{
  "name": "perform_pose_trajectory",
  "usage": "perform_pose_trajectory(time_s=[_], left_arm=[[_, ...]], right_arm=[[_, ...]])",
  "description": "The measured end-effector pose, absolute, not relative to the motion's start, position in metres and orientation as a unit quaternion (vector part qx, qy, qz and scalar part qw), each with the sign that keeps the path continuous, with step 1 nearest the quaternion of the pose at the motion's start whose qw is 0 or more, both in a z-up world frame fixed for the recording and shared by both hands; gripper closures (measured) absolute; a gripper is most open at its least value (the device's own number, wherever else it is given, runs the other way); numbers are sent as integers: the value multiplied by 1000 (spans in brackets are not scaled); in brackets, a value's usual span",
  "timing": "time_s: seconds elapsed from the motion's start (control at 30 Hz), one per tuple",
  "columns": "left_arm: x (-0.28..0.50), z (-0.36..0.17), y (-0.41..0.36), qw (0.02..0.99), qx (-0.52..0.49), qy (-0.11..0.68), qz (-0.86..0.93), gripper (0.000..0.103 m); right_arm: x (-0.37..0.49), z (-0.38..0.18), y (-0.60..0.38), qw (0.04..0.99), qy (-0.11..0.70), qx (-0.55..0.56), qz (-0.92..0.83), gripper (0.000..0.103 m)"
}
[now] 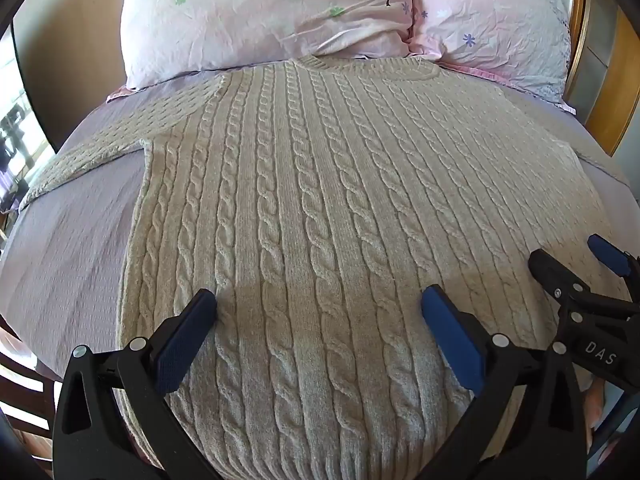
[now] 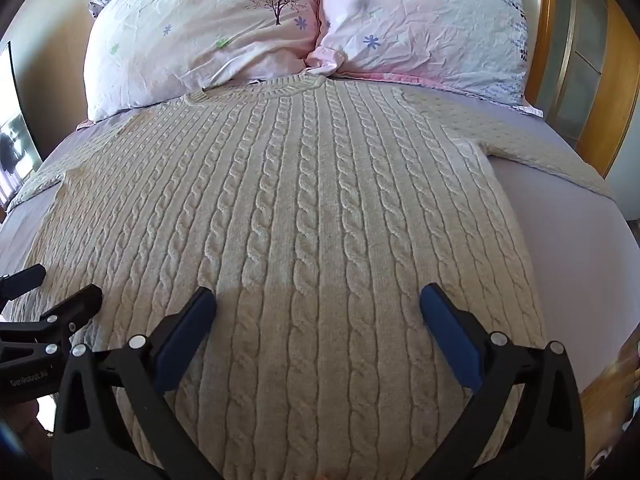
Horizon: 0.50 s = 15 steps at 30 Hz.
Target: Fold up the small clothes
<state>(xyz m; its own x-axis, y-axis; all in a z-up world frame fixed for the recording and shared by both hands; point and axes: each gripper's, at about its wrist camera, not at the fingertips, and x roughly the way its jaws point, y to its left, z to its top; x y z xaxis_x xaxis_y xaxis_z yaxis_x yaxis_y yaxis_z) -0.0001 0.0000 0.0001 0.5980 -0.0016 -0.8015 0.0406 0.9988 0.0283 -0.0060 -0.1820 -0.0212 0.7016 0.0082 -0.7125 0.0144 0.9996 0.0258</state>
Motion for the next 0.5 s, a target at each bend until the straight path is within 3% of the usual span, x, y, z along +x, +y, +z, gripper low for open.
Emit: perform_pose_trajectory(time_s=[0.5], left_arm=[[0, 0, 0, 894, 22, 446, -11, 1]], right_arm=[[-6, -20, -182, 923, 385, 15, -1, 2]])
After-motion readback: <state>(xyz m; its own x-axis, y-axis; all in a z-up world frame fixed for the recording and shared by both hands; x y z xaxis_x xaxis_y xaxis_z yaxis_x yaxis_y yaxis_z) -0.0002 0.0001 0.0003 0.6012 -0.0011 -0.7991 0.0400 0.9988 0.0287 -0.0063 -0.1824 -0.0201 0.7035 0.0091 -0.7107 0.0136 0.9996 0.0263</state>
